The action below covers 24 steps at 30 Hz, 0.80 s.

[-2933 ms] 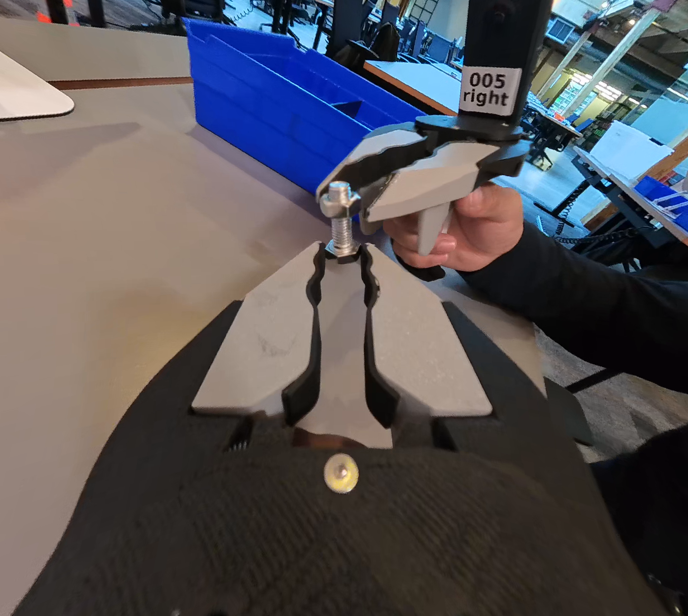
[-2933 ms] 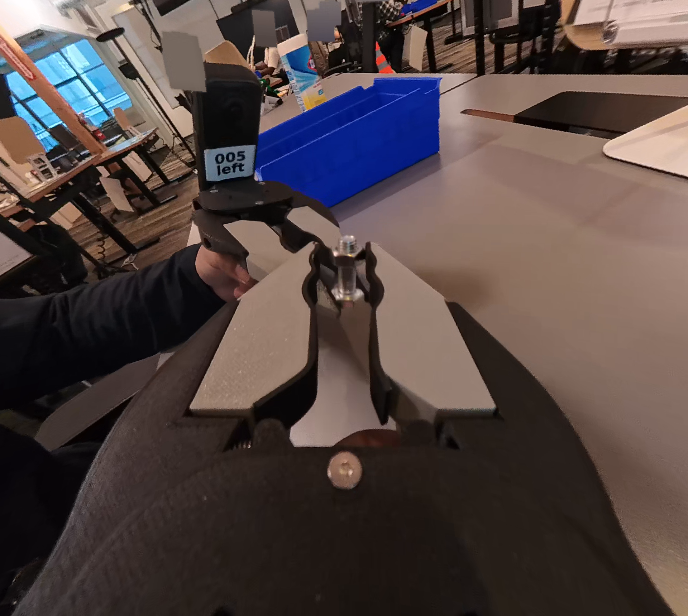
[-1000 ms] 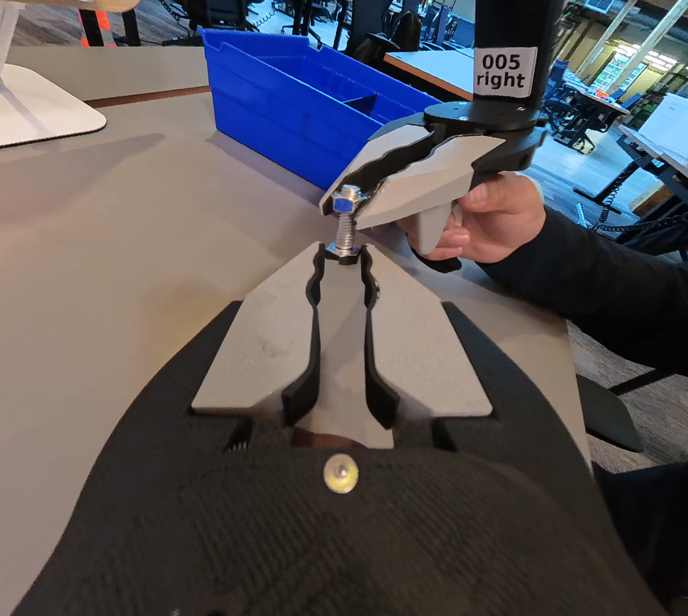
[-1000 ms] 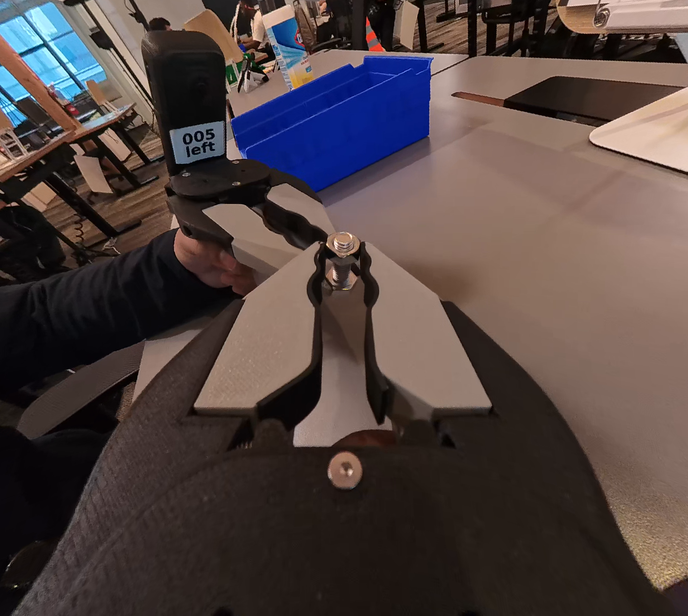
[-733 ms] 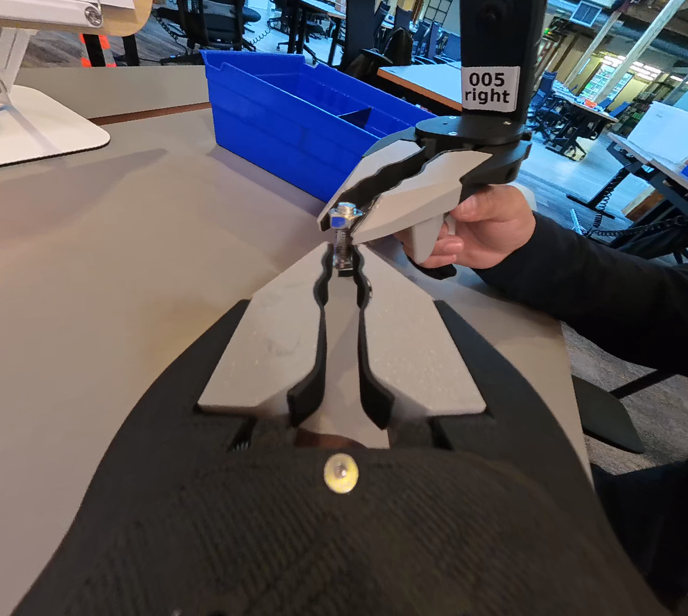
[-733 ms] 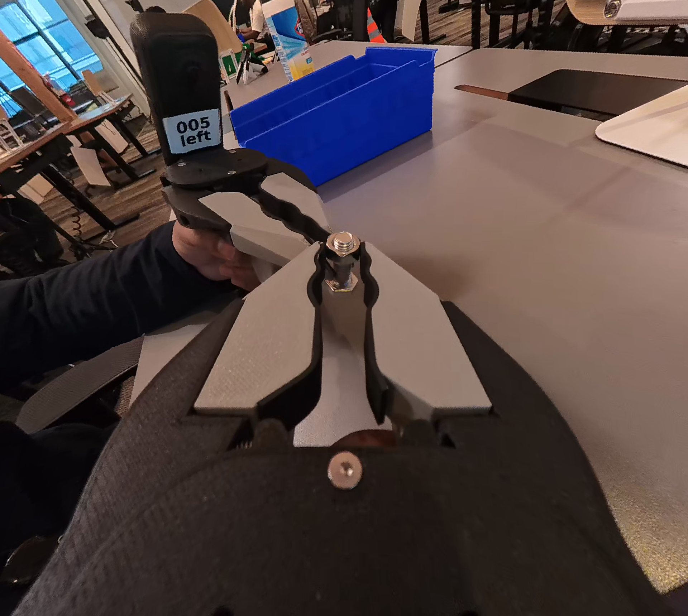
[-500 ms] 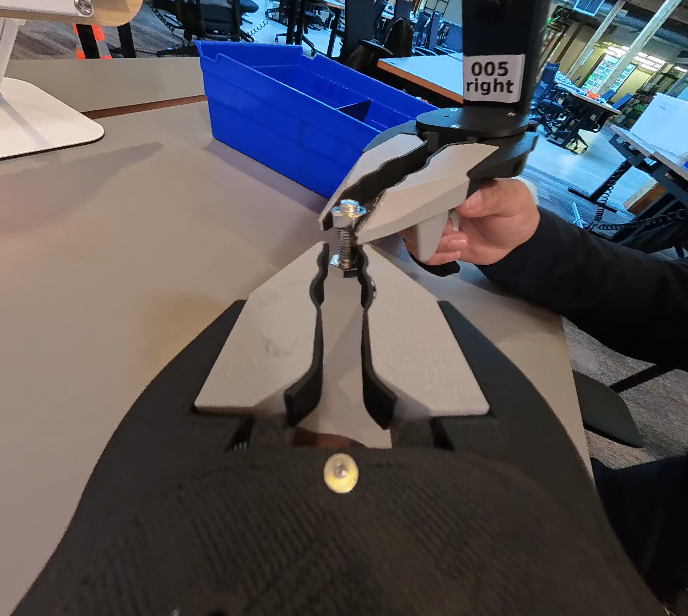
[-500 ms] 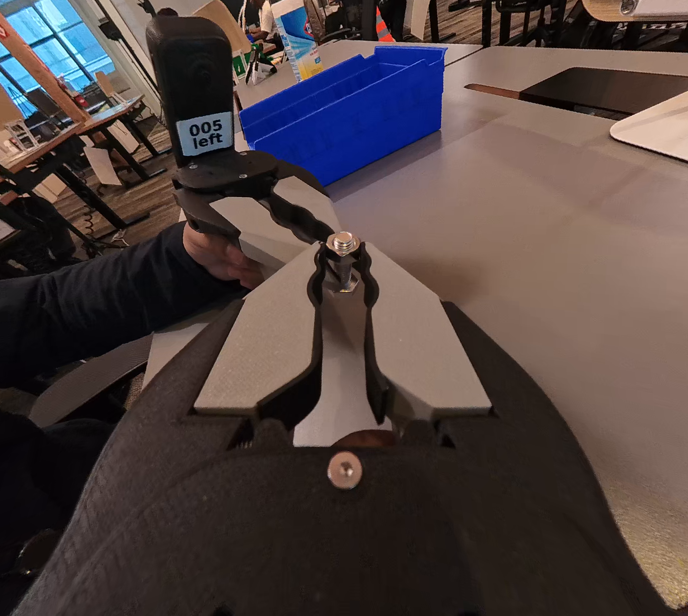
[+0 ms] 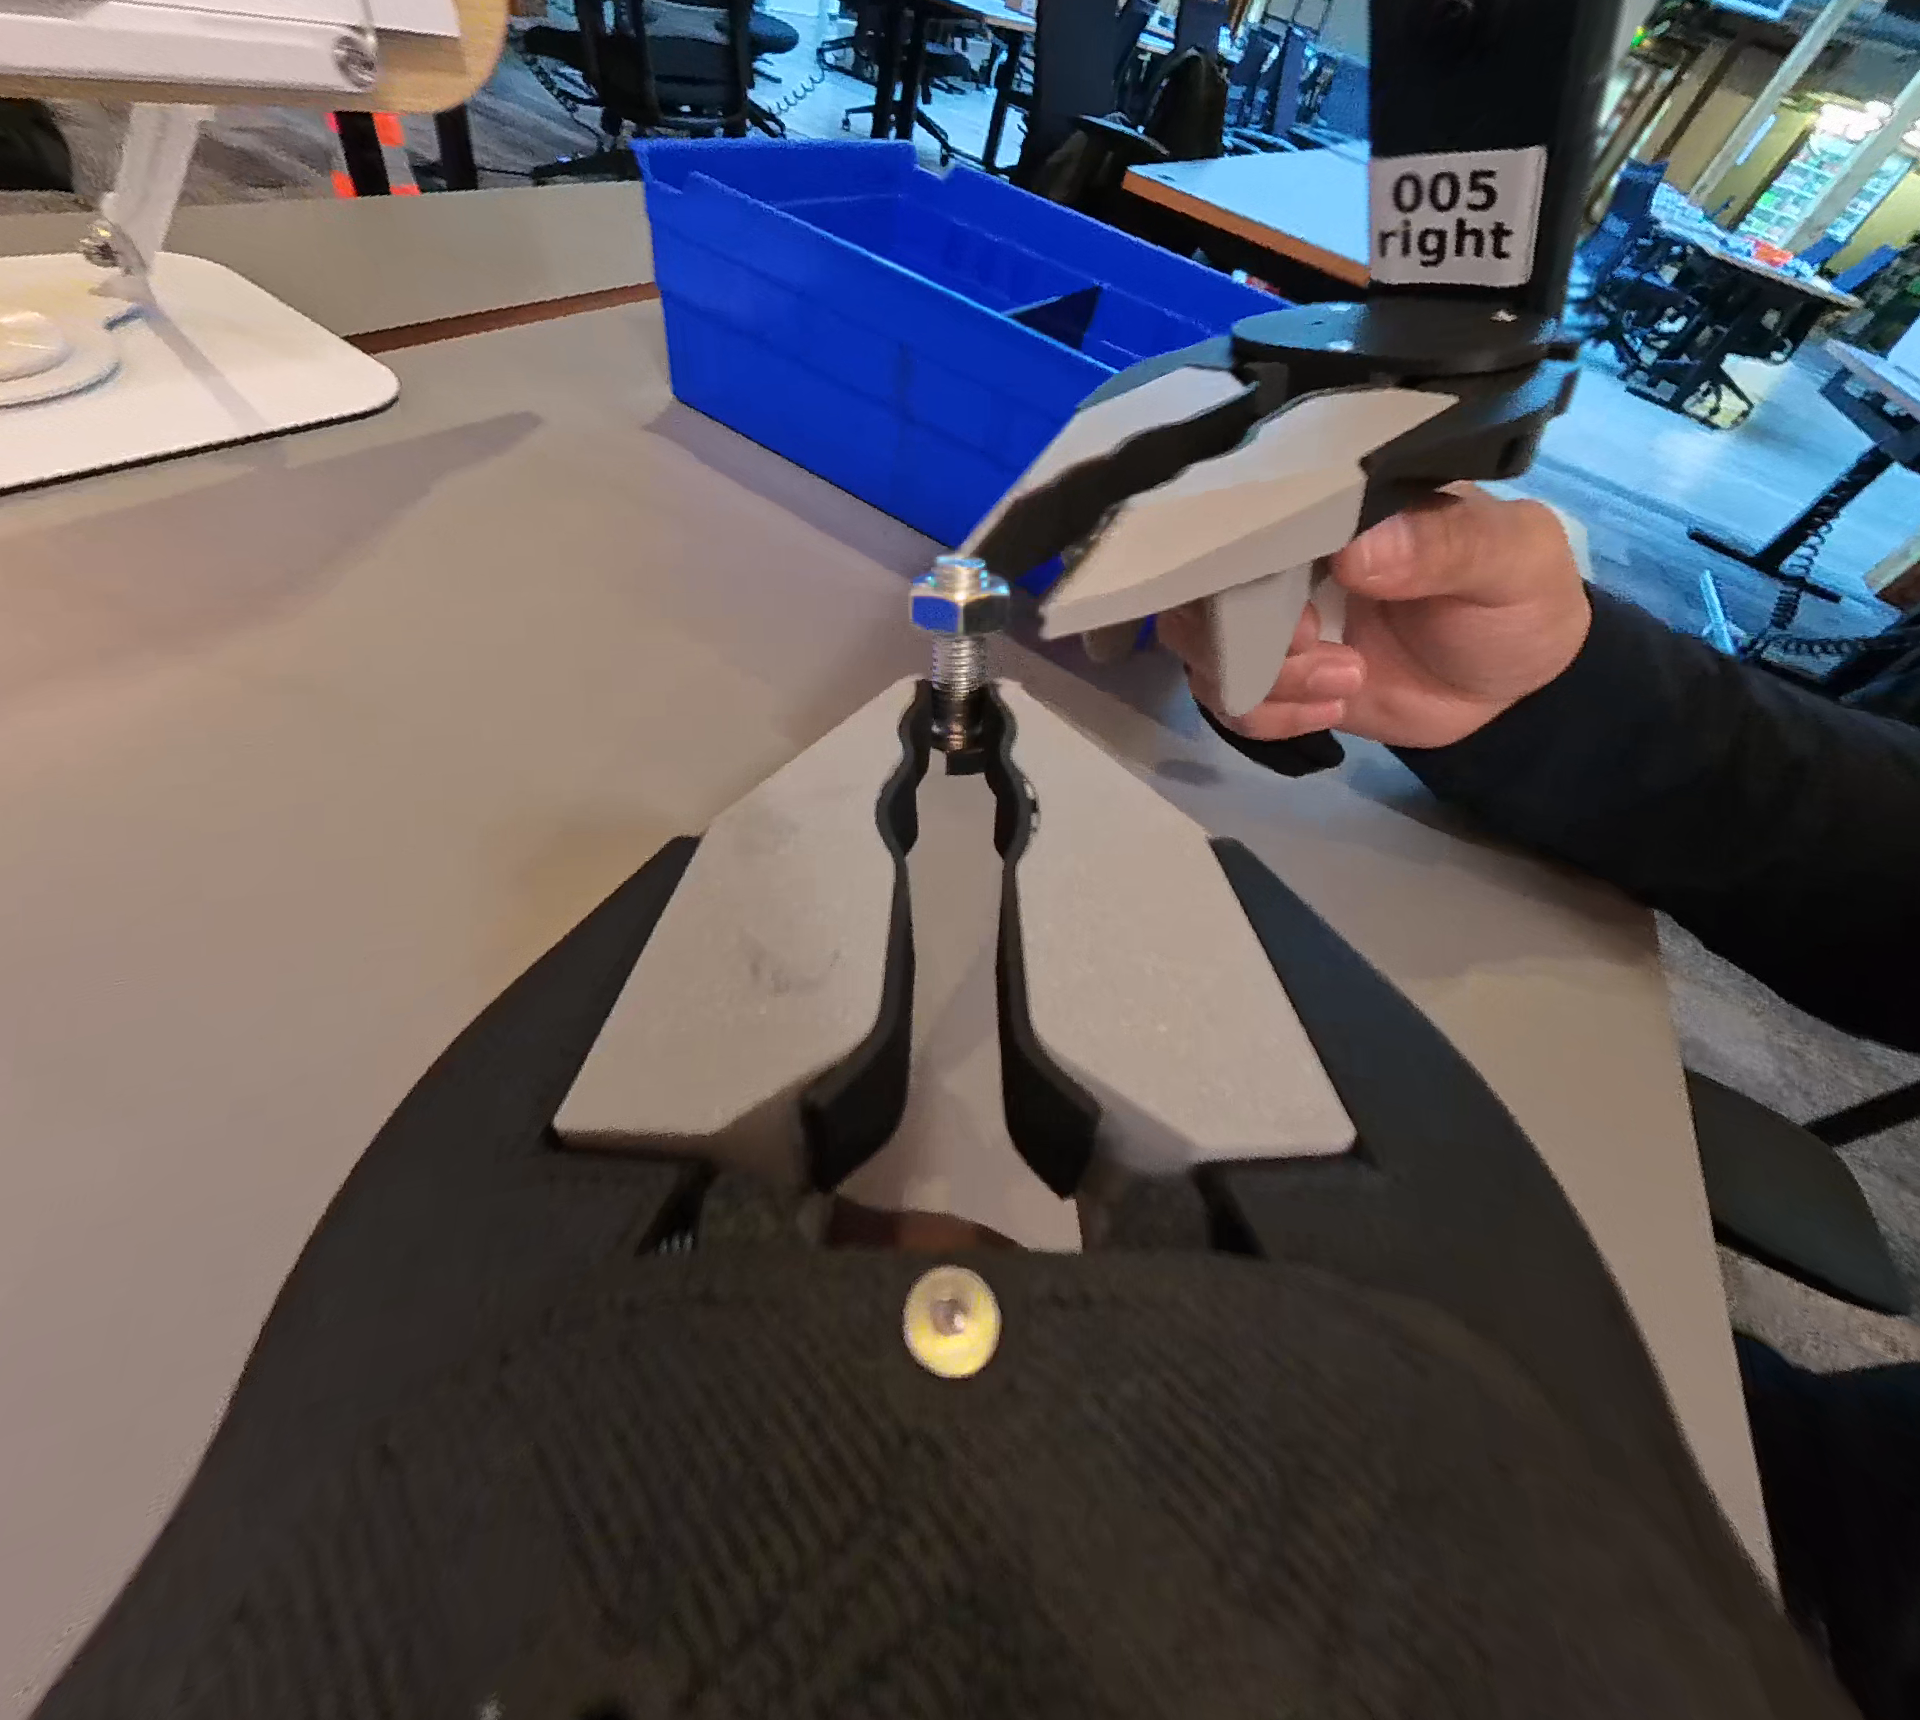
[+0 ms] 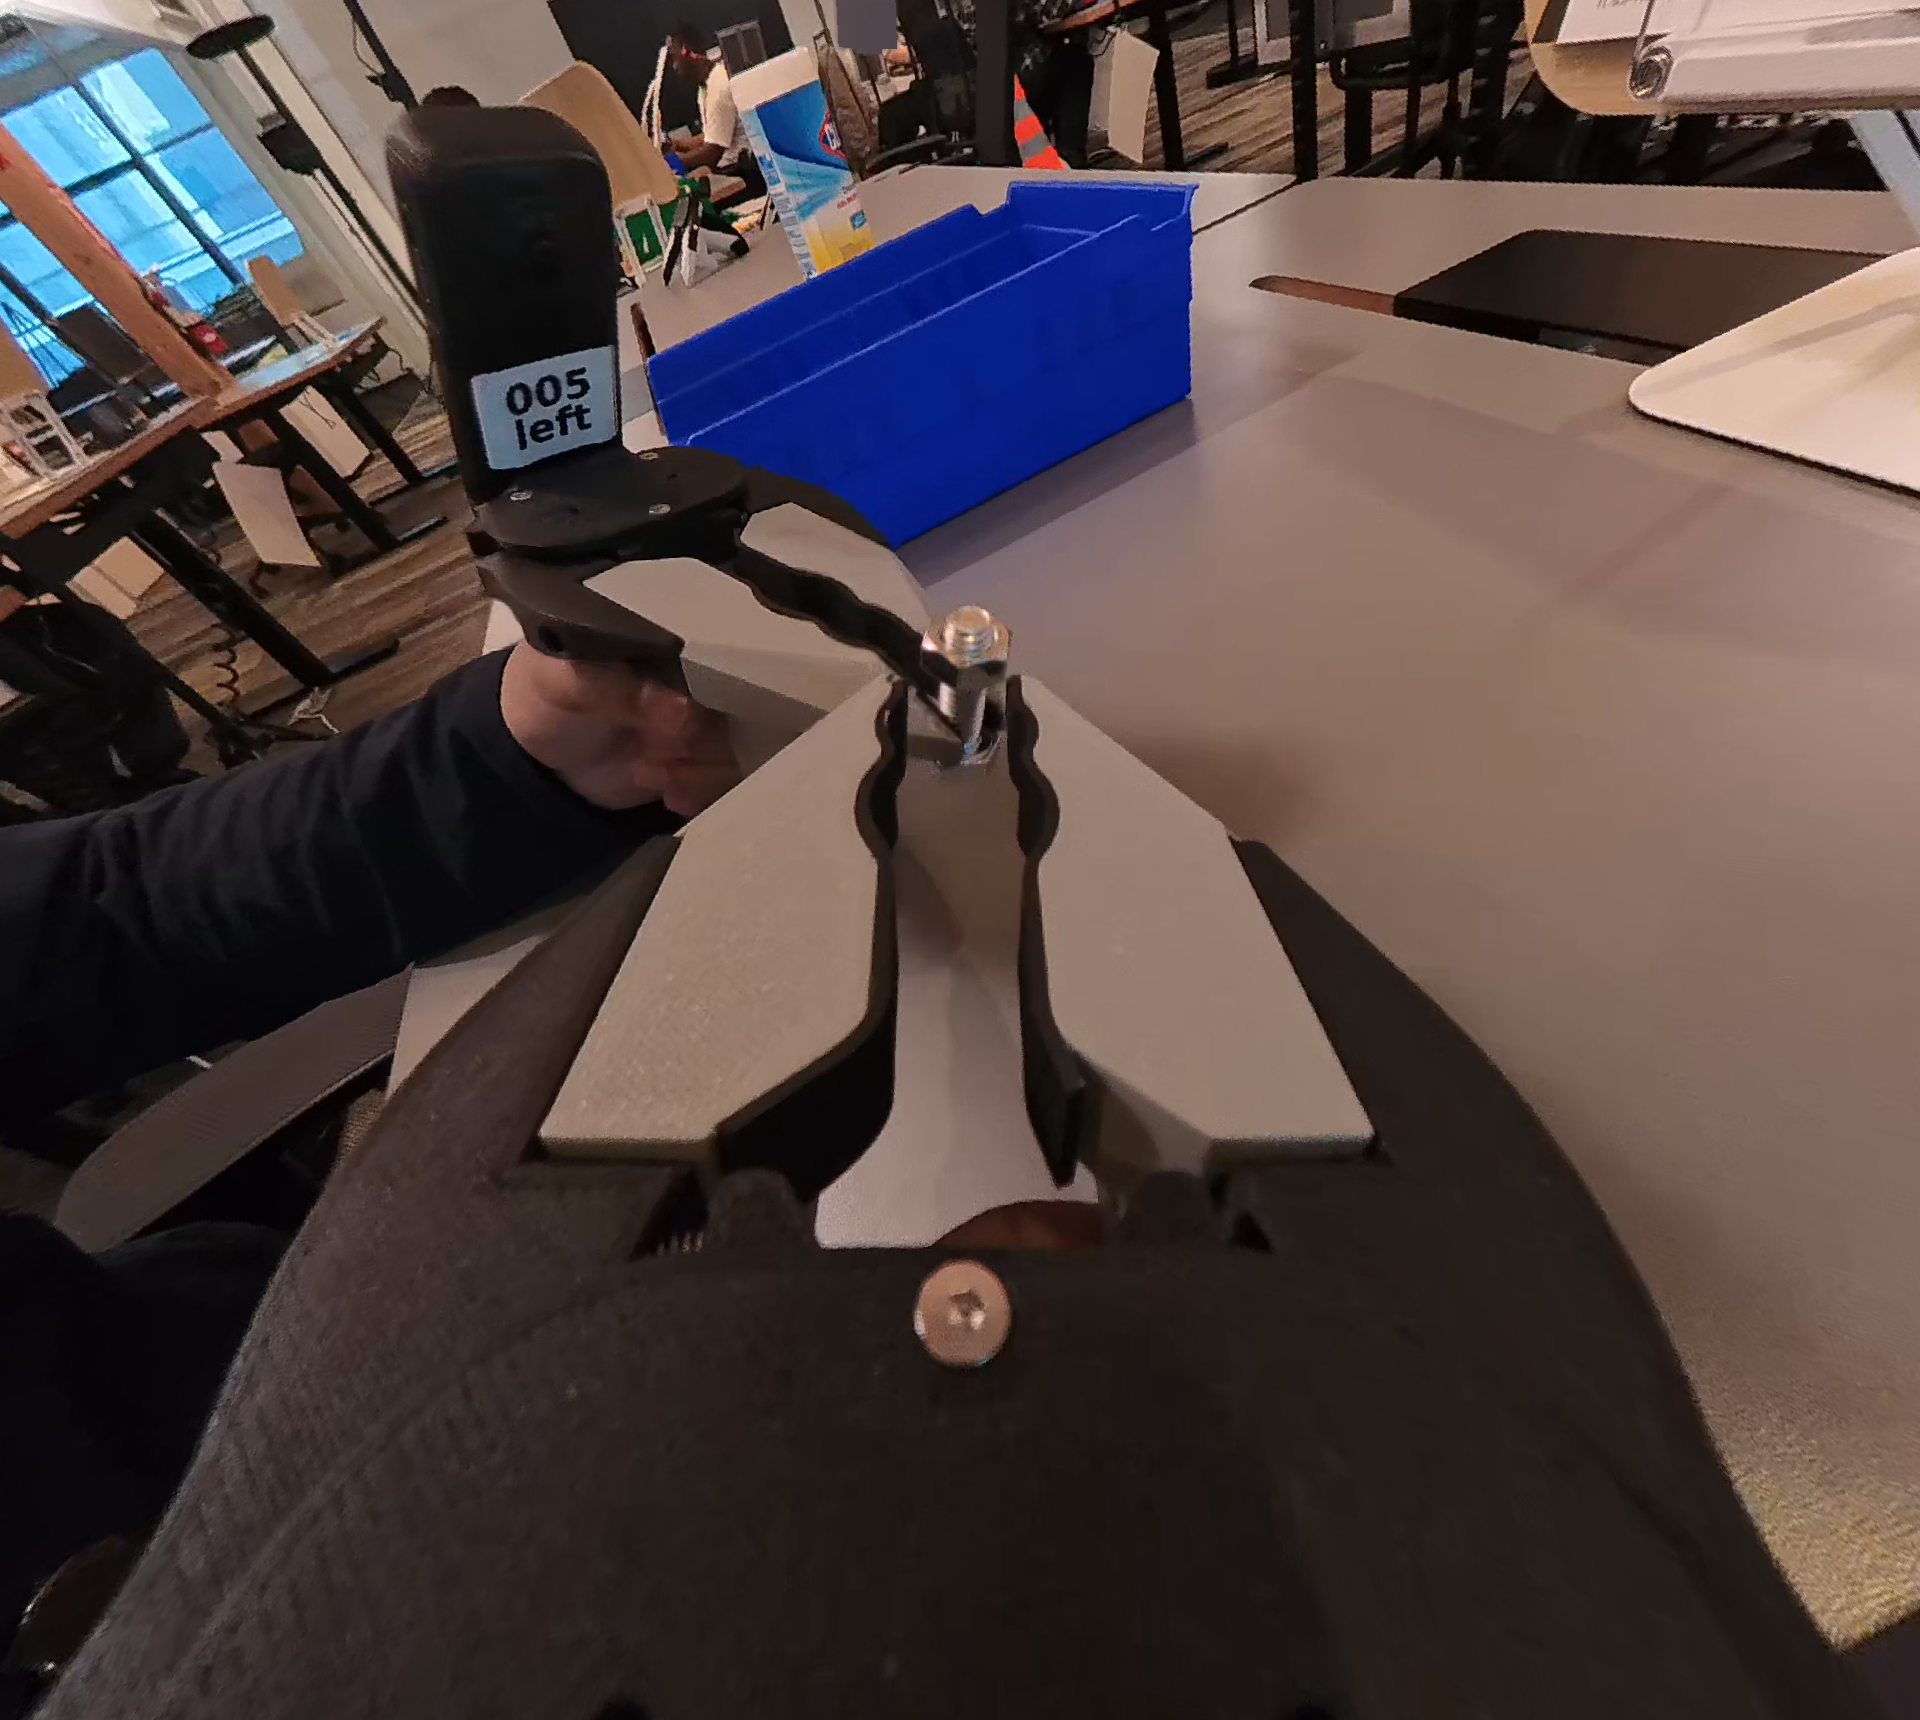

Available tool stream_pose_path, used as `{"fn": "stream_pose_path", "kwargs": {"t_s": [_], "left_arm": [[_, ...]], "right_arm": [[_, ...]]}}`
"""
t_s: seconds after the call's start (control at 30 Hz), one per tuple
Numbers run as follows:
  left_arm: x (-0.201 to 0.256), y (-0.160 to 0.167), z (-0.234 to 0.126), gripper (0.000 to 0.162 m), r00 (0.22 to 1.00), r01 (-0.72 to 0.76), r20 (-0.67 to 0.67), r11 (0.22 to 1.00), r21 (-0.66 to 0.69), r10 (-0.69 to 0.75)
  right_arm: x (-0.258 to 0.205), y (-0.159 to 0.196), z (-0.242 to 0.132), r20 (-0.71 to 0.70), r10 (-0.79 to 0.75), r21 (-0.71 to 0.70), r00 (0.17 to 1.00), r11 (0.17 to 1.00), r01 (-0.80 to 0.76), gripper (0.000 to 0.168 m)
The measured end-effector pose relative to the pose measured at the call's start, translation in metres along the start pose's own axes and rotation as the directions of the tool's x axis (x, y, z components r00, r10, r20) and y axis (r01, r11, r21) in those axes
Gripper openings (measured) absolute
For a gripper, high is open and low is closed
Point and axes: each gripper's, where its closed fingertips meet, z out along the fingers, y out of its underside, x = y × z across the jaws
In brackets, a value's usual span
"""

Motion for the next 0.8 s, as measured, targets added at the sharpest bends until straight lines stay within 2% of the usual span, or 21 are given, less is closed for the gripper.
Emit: {"fn": "stream_pose_path", "kwargs": {"t_s": [0.13, 0.47, 0.67, 0.8], "left_arm": [[-0.003, -0.004, -0.003, 0.006, 1.000, 0.028, -0.003, 0.999, 0.022, -0.028], [0.016, 0.003, 0.005, 0.007, 0.997, -0.059, -0.043, 0.998, -0.021, 0.058], [0.001, -0.004, -0.002, 0.006, 1.000, 0.002, -0.004, 1.000, 0.019, -0.002], [0.003, -0.003, -0.001, 0.006, 1.000, -0.004, -0.014, 1.000, 0.012, 0.004]], "right_arm": [[-0.002, 0.000, 0.000, 0.008, -0.002, 0.004, 1.000, 1.000, 0.002, 0.017], [-0.007, 0.000, 0.006, 0.034, 0.011, 0.021, 0.999, 1.000, -0.012, 0.017], [-0.001, -0.010, -0.004, 0.012, 0.010, 0.059, 1.000, 0.998, -0.011, 0.018], [-0.005, -0.005, 0.001, 0.025, 0.006, 0.040, 1.000, 0.999, -0.007, 0.019]]}}
